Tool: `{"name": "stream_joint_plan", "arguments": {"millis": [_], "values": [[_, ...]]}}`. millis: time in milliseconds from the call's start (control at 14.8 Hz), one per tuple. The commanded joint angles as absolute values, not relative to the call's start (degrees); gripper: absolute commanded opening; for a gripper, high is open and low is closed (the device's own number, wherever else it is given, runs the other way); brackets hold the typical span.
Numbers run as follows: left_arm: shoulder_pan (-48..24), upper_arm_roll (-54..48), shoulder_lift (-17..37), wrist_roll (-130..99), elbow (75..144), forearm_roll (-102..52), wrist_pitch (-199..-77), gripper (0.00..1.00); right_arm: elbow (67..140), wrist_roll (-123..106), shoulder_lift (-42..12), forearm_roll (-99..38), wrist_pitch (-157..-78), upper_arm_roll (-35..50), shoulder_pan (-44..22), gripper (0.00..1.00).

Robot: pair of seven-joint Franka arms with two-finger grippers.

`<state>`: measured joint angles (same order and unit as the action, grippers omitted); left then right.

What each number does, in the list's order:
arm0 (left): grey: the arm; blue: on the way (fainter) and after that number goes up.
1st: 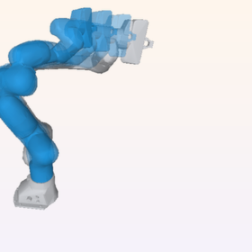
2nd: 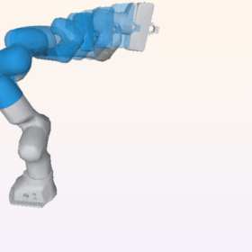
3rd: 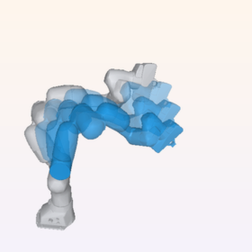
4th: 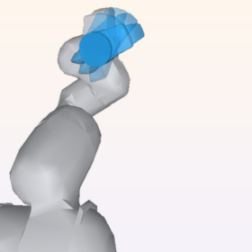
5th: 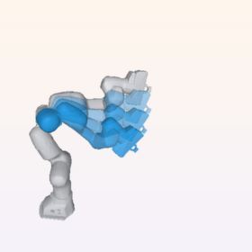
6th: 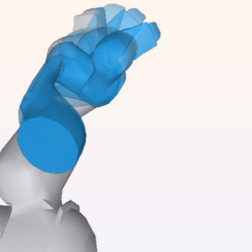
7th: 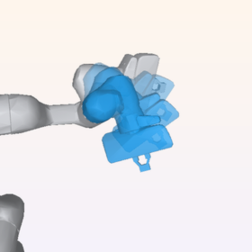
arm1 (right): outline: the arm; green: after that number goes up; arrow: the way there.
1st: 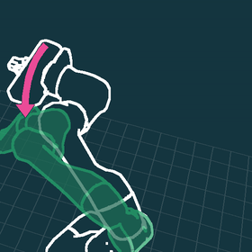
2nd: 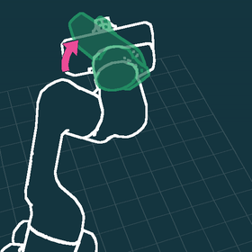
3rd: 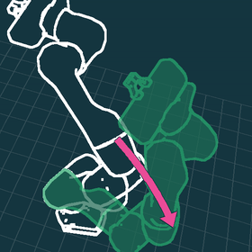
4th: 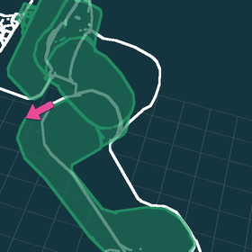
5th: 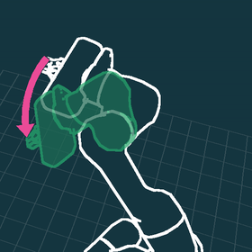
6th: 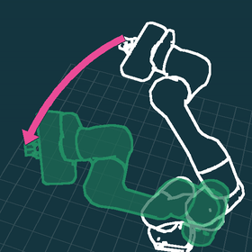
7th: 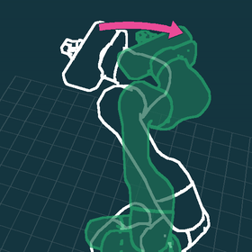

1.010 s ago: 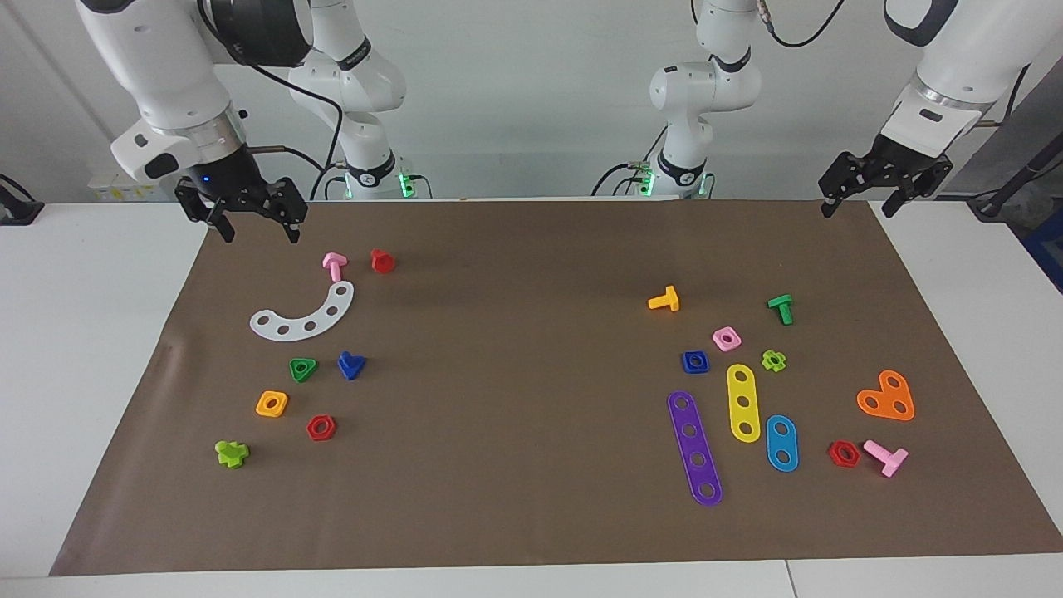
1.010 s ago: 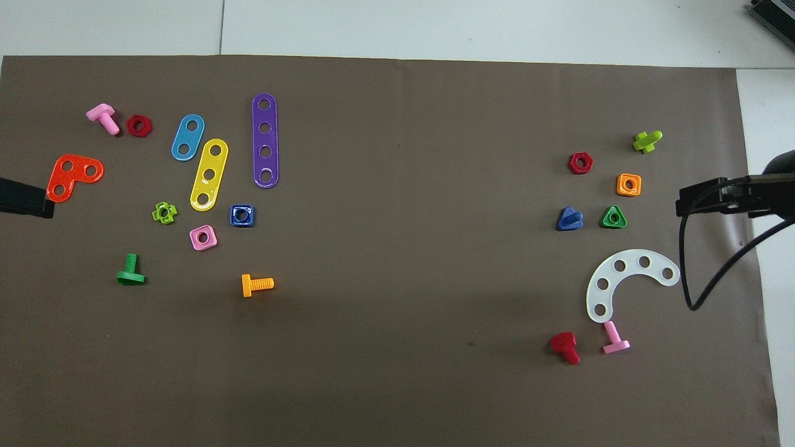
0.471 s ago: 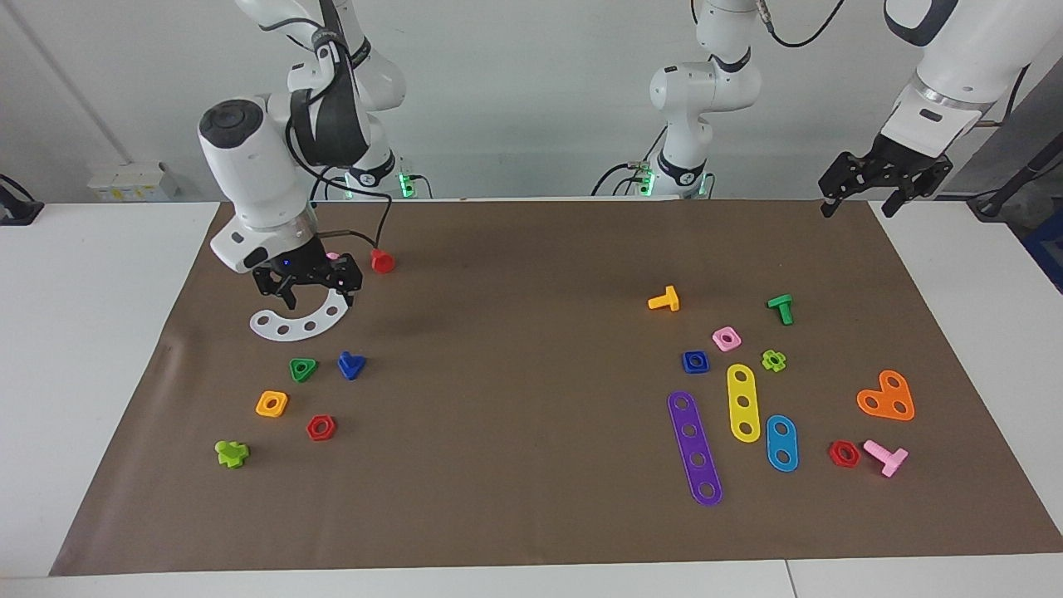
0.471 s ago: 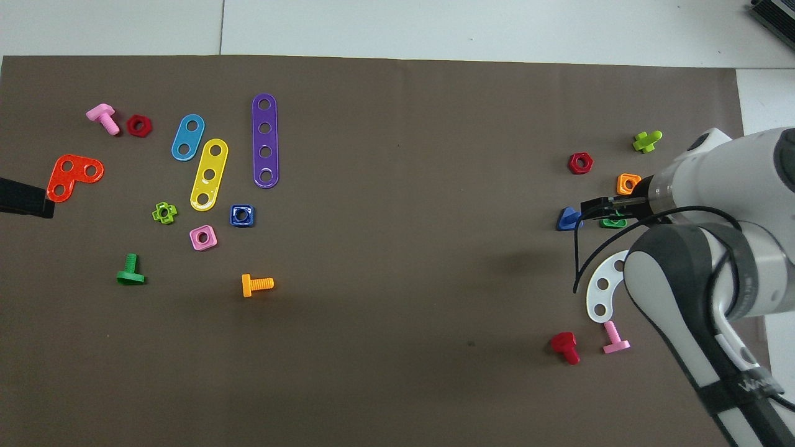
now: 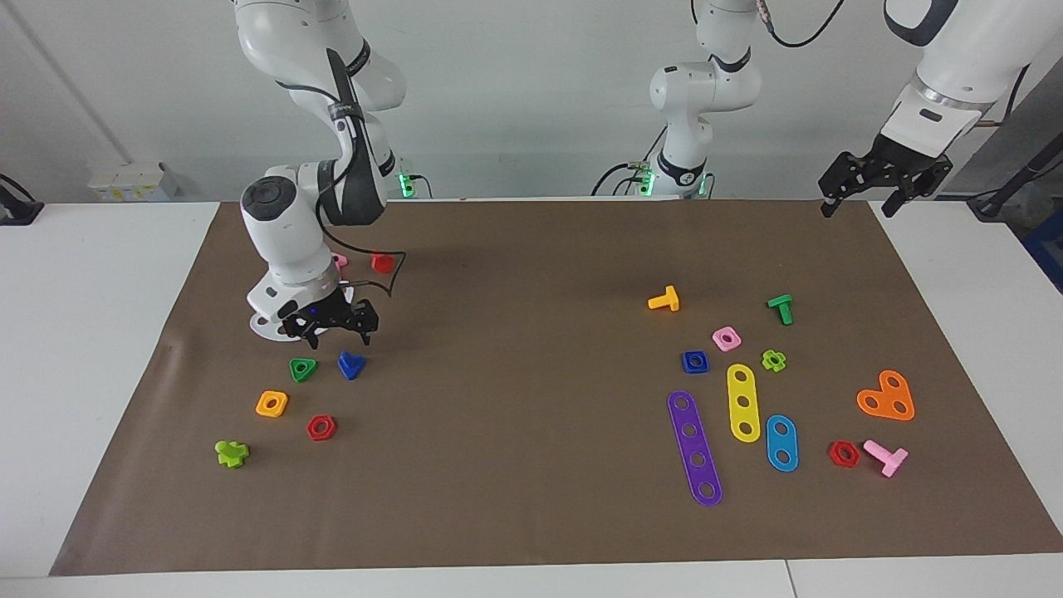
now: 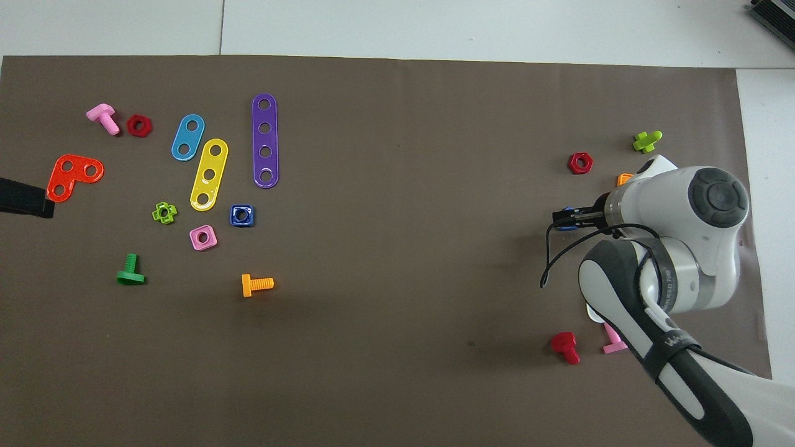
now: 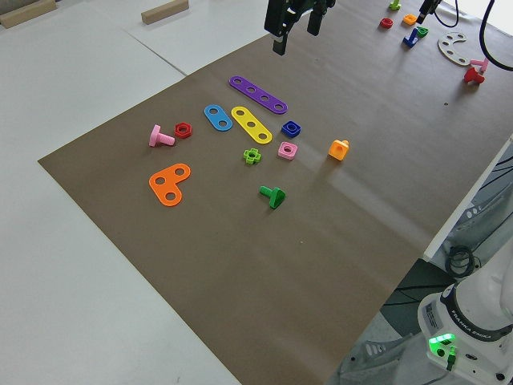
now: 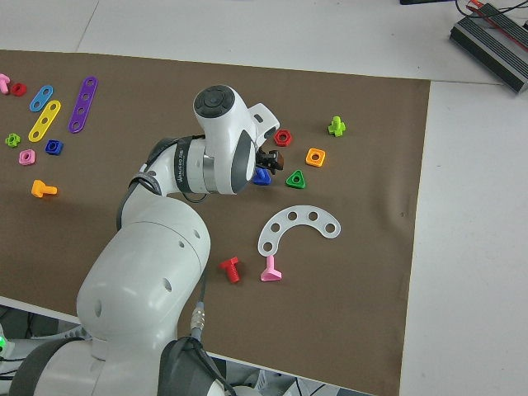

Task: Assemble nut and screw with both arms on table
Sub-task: 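Reach the right gripper down and grasp the blue bolt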

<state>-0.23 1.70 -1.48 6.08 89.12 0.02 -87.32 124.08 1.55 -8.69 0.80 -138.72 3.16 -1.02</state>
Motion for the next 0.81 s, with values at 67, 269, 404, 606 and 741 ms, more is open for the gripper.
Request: {"name": "stream_joint_plan", "arguments": {"millis": [67, 269, 404, 606, 741], "values": [[0.44, 1.32, -3.25, 5.54, 90.97, 0.0, -87.1, 1.0, 125.86, -1.32, -9.49, -0.7, -142.21, 3.25, -0.7, 0.95], [0.44, 1.32, -3.25, 5.54, 90.97, -0.09, -87.1, 1.0, 125.77, -1.41, -11.07, -0.7, -146.24, 3.25, -0.7, 0.88], [0.44, 1.32, -3.25, 5.54, 90.97, -0.09, -87.1, 1.0, 125.77, -1.49, -11.42, -0.7, -146.42, 3.25, -0.7, 0.85], [0.44, 1.32, -3.25, 5.54, 90.97, -0.09, -87.1, 1.0, 125.68, -1.49, -11.95, -0.62, -147.3, 3.25, -0.7, 0.8], [0.44, 1.32, -3.25, 5.54, 90.97, -0.09, -87.1, 1.0, 125.68, -1.58, -11.95, -0.62, -147.22, 3.25, -0.7, 0.76]]}}
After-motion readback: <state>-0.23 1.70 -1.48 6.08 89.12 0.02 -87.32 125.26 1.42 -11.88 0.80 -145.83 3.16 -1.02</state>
